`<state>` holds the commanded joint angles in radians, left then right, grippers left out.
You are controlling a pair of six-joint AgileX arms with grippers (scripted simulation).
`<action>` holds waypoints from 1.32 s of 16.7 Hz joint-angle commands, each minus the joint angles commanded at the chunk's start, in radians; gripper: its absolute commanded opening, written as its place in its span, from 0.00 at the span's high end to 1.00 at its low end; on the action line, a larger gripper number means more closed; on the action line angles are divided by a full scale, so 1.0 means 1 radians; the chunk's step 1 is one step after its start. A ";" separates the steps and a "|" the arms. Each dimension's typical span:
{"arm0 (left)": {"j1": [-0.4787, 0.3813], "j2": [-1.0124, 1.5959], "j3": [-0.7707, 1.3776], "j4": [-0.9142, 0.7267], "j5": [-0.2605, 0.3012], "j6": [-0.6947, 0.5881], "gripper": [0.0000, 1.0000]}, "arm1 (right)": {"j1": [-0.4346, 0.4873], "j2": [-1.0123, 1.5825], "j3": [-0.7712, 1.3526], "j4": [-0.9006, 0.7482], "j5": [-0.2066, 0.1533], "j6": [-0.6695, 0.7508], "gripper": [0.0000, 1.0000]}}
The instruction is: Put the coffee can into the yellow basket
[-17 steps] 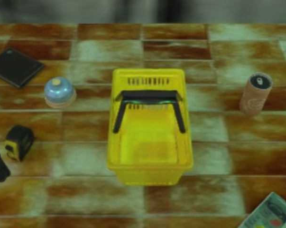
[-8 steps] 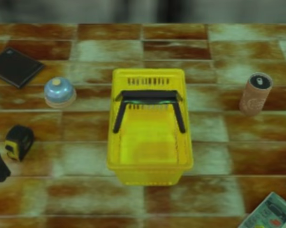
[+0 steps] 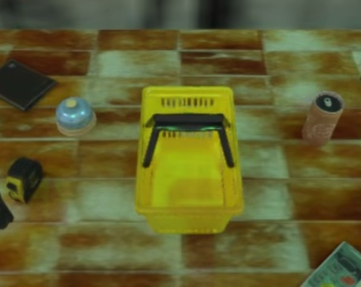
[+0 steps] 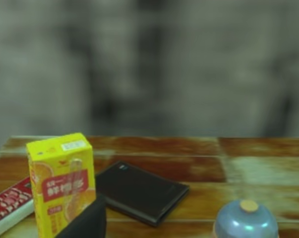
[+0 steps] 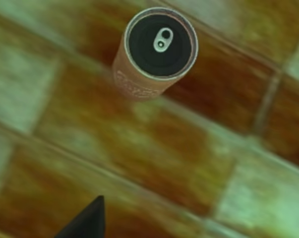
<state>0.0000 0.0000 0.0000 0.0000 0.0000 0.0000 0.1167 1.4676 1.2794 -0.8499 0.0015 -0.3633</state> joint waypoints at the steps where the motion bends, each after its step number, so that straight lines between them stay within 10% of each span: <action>1: 0.000 0.000 0.000 0.000 0.000 0.000 0.00 | 0.007 0.114 0.096 -0.061 0.001 -0.026 0.00; 11: 0.000 0.000 0.000 0.000 0.000 0.000 0.00 | 0.058 0.856 0.774 -0.435 0.004 -0.196 0.00; 22: 0.000 0.000 0.000 0.000 0.000 0.000 0.00 | 0.060 0.900 0.749 -0.381 0.003 -0.206 0.00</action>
<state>0.0000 0.0000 0.0000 0.0000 0.0000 0.0000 0.1769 2.3674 2.0285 -1.2313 0.0044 -0.5692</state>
